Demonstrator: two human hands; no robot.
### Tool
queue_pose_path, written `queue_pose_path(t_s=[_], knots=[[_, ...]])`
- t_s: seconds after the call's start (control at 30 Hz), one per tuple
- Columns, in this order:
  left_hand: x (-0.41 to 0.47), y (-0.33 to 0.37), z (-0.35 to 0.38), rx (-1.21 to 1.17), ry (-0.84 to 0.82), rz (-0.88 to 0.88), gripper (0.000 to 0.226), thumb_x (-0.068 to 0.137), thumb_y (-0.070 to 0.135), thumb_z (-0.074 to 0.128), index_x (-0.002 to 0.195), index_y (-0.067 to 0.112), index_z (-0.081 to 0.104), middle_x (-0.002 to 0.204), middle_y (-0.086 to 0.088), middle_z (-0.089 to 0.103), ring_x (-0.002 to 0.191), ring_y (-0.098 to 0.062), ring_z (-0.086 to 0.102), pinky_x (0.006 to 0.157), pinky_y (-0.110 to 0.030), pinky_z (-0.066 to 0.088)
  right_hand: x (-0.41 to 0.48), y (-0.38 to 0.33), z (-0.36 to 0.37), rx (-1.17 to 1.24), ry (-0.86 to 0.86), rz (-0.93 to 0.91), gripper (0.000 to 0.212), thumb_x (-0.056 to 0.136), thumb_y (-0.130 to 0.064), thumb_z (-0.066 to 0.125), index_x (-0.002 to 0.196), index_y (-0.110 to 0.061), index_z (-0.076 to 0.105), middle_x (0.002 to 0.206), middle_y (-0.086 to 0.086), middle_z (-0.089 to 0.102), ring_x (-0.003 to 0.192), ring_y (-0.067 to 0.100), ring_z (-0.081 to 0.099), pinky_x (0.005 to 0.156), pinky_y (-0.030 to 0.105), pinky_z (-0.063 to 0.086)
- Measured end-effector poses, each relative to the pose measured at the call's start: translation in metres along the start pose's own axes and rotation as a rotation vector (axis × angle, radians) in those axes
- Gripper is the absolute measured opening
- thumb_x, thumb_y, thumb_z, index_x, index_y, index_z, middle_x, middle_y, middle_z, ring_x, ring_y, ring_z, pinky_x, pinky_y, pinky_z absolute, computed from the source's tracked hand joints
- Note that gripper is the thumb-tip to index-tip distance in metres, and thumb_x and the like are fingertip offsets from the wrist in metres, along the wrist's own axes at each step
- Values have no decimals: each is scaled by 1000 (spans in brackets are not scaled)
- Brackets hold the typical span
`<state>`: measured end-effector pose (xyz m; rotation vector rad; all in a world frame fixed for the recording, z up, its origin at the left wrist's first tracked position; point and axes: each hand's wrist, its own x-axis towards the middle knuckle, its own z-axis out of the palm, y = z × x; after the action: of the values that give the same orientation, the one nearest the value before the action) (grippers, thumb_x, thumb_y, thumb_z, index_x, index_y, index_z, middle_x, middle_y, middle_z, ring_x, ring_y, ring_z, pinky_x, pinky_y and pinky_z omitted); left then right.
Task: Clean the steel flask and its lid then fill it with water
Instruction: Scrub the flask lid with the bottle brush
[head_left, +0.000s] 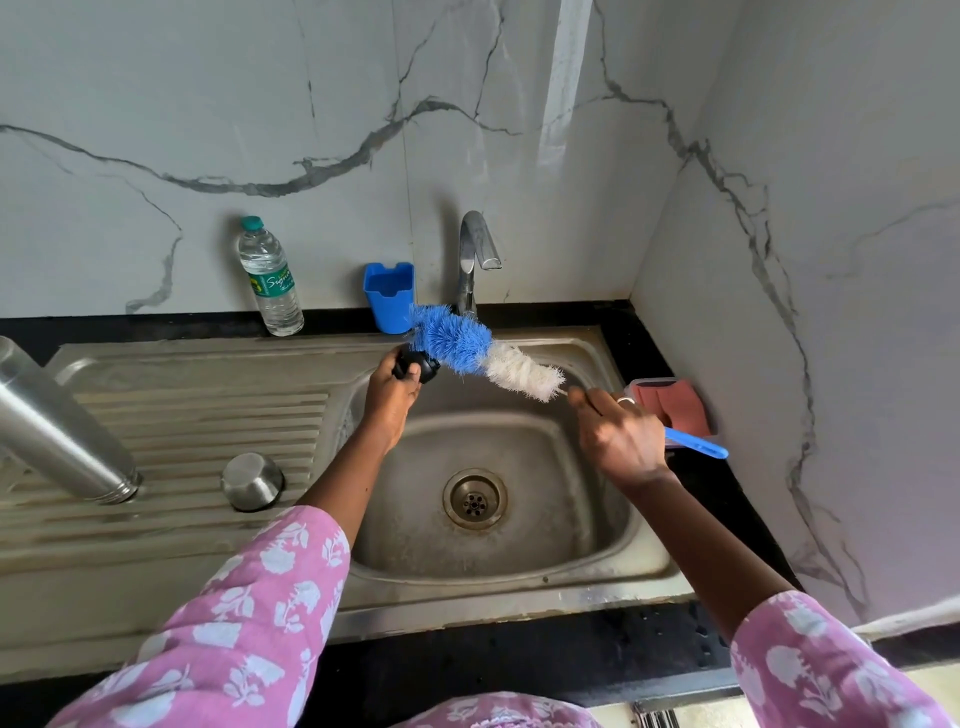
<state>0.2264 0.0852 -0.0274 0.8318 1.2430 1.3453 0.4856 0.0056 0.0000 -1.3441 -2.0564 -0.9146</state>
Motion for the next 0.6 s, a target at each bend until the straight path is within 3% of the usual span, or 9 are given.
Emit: queue_pose_path(t_s=[0.23, 0.4, 0.5, 0.6], knots=[[2, 2, -5, -149, 40, -33, 40, 96, -5, 42, 135, 3, 44, 135, -16, 49, 123, -26, 48, 97, -32, 40, -9, -1, -2, 71, -18, 73, 26, 78, -4, 49, 78, -14, 73, 58, 0, 57, 40, 24, 50, 33, 22, 28], [-5, 2, 4, -161, -85, -73, 41, 96, -7, 40, 135, 4, 42, 139, -19, 45, 121, -26, 47, 104, -35, 37, -2, -2, -2, 92, -74, 181, 28, 78, -10, 45, 76, -17, 72, 58, 0, 58, 41, 26, 54, 36, 18, 25], [-6, 6, 6, -205, -80, -74, 41, 96, -7, 39, 135, 5, 43, 138, -19, 45, 123, -28, 46, 101, -34, 40, 0, -4, -1, 114, -84, 195, 27, 78, -11, 46, 76, -17, 72, 58, 0, 58, 41, 25, 54, 35, 18, 27], [-3, 10, 0, -310, -15, -70, 38, 97, -3, 40, 135, 3, 43, 136, -20, 46, 120, -30, 48, 88, -26, 46, -5, -4, -1, 134, -89, 187, 30, 80, -12, 43, 74, -17, 71, 58, 1, 57, 42, 25, 55, 33, 20, 29]])
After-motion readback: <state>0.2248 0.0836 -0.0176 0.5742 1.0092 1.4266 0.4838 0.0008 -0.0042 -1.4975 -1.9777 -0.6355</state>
